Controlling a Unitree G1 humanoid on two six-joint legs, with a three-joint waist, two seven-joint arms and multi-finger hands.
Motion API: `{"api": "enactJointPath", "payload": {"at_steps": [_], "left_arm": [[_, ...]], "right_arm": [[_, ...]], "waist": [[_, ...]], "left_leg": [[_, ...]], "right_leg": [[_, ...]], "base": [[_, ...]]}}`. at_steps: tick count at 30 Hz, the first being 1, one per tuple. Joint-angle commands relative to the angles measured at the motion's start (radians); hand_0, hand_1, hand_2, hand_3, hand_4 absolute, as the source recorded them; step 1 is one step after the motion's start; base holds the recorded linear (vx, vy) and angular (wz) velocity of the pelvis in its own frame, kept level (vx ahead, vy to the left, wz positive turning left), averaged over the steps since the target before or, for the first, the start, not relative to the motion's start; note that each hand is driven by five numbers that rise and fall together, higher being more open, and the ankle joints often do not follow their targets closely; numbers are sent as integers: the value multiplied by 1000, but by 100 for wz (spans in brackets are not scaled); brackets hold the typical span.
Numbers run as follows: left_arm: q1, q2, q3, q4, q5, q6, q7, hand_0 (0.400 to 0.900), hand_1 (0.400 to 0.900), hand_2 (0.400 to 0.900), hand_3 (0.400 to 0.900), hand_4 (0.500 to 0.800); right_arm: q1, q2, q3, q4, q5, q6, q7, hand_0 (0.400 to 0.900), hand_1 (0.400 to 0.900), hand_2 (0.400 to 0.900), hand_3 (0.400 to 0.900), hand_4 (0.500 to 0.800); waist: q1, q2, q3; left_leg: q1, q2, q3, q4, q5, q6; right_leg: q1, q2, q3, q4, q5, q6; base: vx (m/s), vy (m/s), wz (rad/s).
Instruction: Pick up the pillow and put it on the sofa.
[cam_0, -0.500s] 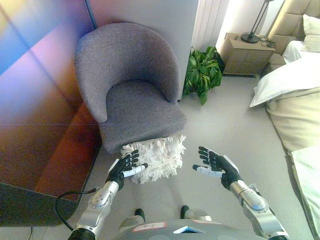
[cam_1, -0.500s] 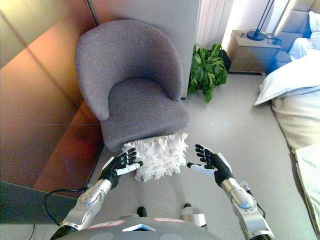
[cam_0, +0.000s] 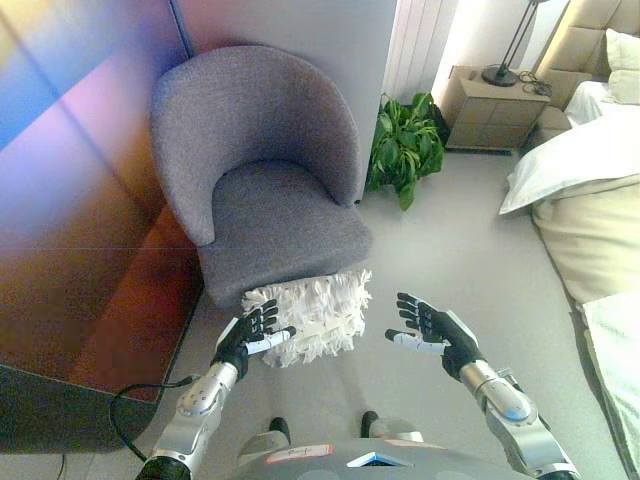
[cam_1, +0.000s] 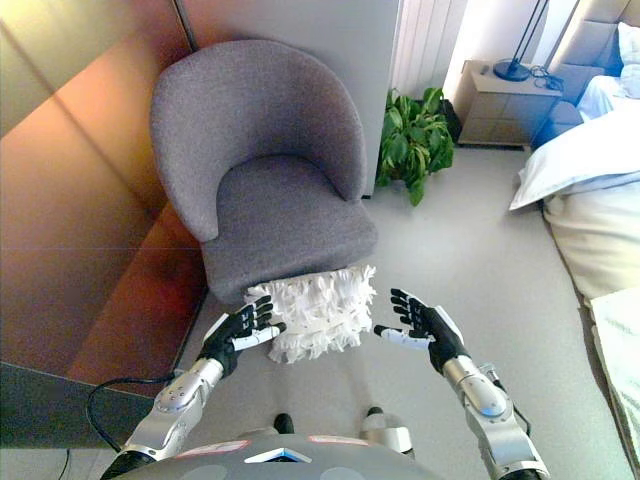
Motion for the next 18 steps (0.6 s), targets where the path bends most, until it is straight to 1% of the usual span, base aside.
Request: {"api": "enactJointPath", "payload": {"at_steps": [1, 6, 11, 12, 14, 15, 16, 17, 18], "left_arm": [[-85, 20, 39, -14, 6, -78, 5, 900, 900, 900, 900, 800], [-92, 21, 39, -12, -1, -75, 6, 900, 900, 900, 900, 800], [-103, 23, 28, -17, -17, -70, 3, 900, 900, 900, 900, 800], [-108, 22, 24, -18, -21, -69, 3, 900, 900, 900, 900, 800], [-108, 22, 25, -22, -25, -67, 2, 900, 900, 900, 900, 800], [-102, 19, 30, -32, -30, -68, 1, 900, 900, 900, 900, 800], [-109, 11, 19, -32, -32, -63, 1, 900, 900, 900, 900, 800], [-111, 11, 19, -31, -32, -63, 1, 900, 900, 900, 900, 800], [-120, 7, 10, -32, -30, -62, -1, 900, 900, 900, 900, 800]], "right_arm": [[-59, 12, -51, -79, 52, -82, -6, 900, 900, 900, 900, 800], [-63, 9, -58, -88, 56, -84, -10, 900, 900, 900, 900, 800], [-75, 2, -64, -99, 66, -90, -14, 900, 900, 900, 900, 800], [-79, -1, -66, -103, 72, -92, -16, 900, 900, 900, 900, 800], [-82, -4, -67, -105, 75, -93, -16, 900, 900, 900, 900, 800], [-86, -6, -66, -105, 81, -98, -15, 900, 900, 900, 900, 800], [-92, -14, -65, -102, 84, -98, -22, 900, 900, 900, 900, 800], [-93, -14, -65, -101, 84, -99, -22, 900, 900, 900, 900, 800], [-102, -19, -68, -94, 87, -100, -32, 900, 900, 900, 900, 800]], "waist": [[17, -42, -20], [14, -36, -8], [11, -27, 12], [12, -26, 24], [13, -25, 31], [16, -28, 42], [30, -29, 75], [25, -24, 74], [31, -28, 97]], "left_leg": [[-63, 67, -24, 102, -55, -50], [-79, 79, -31, 117, -51, -57], [-103, 113, -48, 157, -50, -74], [-117, 122, -64, 192, -56, -79], [-130, 124, -73, 234, -71, -79], [-165, 126, -85, 328, -86, -78], [-243, 120, -110, 484, -29, -63], [-256, 123, -118, 498, -35, -63], [-317, 108, -125, 613, -7, -52]], "right_leg": [[12, -37, 17, 13, -47, 57], [2, -26, 16, 25, -56, 49], [-11, 7, 23, 46, -73, 25], [-16, 20, 31, 54, -82, 14], [-19, 29, 40, 60, -87, 7], [-19, 37, 54, 67, -92, -6], [-8, 44, 60, 68, -92, -27], [-11, 48, 55, 68, -91, -28], [-2, 46, 49, 65, -91, -40]], "base": [[-7, -28, 5], [-16, -56, 5], [-25, -134, 3], [-17, -213, -1], [-6, -156, -8], [-23, -189, -19], [-27, -186, -15], [-34, -157, 2], [2, -72, 7]]}}
